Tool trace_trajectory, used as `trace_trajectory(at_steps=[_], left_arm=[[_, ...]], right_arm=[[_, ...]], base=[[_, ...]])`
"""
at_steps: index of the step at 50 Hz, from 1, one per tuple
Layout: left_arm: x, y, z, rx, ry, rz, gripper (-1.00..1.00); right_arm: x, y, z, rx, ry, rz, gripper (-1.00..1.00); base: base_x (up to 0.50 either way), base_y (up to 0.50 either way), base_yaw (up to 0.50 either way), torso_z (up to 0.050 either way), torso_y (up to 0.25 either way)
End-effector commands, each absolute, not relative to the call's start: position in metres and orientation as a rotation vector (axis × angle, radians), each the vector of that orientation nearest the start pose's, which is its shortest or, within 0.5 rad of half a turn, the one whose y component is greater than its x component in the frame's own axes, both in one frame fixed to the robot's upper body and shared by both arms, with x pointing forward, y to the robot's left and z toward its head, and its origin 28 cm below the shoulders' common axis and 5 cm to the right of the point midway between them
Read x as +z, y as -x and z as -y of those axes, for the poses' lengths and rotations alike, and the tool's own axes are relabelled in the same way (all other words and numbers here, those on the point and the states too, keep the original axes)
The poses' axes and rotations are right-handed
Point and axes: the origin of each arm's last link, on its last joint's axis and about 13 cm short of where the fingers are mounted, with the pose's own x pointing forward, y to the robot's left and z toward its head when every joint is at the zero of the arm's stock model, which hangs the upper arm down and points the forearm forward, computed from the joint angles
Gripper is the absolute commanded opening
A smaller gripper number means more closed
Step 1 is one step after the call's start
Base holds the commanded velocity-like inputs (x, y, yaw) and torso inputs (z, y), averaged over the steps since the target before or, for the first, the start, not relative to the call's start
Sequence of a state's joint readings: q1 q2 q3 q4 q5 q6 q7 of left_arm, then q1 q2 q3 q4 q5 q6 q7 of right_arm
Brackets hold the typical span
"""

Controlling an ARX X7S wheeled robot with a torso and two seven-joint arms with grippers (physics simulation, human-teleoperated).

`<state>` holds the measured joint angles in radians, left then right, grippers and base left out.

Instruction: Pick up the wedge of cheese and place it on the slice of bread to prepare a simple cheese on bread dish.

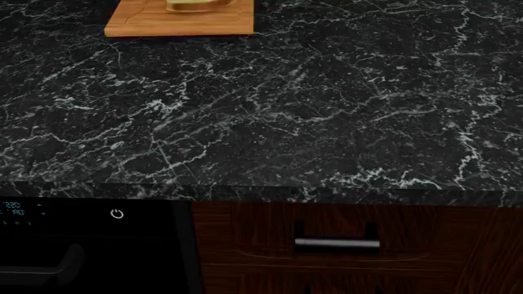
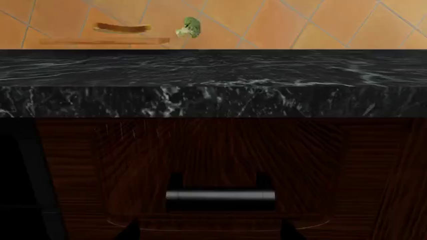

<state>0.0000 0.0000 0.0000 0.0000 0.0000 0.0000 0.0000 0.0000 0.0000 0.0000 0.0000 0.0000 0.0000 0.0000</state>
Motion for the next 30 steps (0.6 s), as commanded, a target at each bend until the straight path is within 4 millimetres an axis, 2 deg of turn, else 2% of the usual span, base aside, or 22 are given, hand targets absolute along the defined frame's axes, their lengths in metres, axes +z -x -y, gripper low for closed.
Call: trace_trajectory(at_steps=[1, 20, 30], left_arm=[[0.013, -0.2105, -0.2057, 0.0, -0.01, 0.0, 1.0], [0.016, -0.2074, -0.2056, -0.028, 0.023, 0.045, 1.0], [0.015, -0.2081, -0.2058, -0.037, 0.028, 0.037, 1.0]], right_arm=[[0.013, -0.2105, 0.0965, 0.0, 0.009, 0.0, 1.0], [0.0124, -0.2099, 0.0964, 0.0, -0.001, -0.001, 1.0], [0.012, -0.2107, 0.0965, 0.002, -0.002, -0.006, 1.0]], base=[[0.0, 0.0, 0.0, 0.0, 0.0], [0.0, 0.0, 0.0, 0.0, 0.0], [0.0, 0.0, 0.0, 0.05, 0.0]])
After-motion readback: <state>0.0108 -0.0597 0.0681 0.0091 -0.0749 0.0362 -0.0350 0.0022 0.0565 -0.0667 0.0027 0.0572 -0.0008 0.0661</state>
